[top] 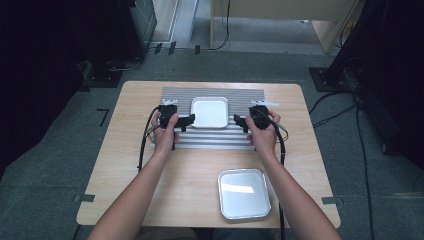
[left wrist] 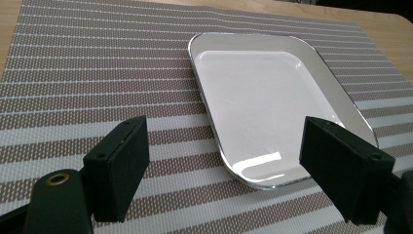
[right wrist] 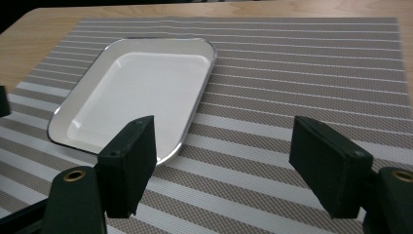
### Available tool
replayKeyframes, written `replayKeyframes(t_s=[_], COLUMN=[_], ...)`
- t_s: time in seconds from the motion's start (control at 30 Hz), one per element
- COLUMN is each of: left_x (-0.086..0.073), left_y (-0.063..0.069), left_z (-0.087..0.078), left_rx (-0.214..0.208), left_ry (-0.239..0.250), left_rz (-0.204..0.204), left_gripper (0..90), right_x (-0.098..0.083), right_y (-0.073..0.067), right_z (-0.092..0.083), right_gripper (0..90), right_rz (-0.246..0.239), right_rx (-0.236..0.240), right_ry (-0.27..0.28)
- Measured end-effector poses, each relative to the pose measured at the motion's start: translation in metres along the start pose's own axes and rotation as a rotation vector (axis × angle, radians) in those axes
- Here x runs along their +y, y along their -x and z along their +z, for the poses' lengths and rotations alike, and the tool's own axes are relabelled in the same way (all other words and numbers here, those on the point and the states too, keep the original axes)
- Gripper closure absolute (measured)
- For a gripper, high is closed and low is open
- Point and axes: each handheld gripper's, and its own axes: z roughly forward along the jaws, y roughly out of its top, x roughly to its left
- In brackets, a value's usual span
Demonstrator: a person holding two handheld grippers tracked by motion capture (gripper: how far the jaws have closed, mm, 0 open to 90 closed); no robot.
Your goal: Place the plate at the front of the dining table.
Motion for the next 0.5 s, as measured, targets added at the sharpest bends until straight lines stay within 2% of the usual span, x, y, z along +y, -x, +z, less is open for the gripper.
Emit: replayKeyframes(t_s=[0.17, 0.5], left_x=[-0.007, -0.016], left_y=[-0.005, -0.012], left_z=[-0.013, -0.033], left_rx=[0.022, 0.028], left_ry=[0.022, 0.041], left_rz=[0.022, 0.034], left_gripper=[18.3, 18.2], right_x=[-0.007, -0.019], right_y=[0.007, 0.012], right_z=[-0.011, -0.034], right_gripper=[25.2, 25.7], right_rz=[0.017, -0.014], right_rx=[-0.014, -0.001], right_ry=[0.008, 0.029])
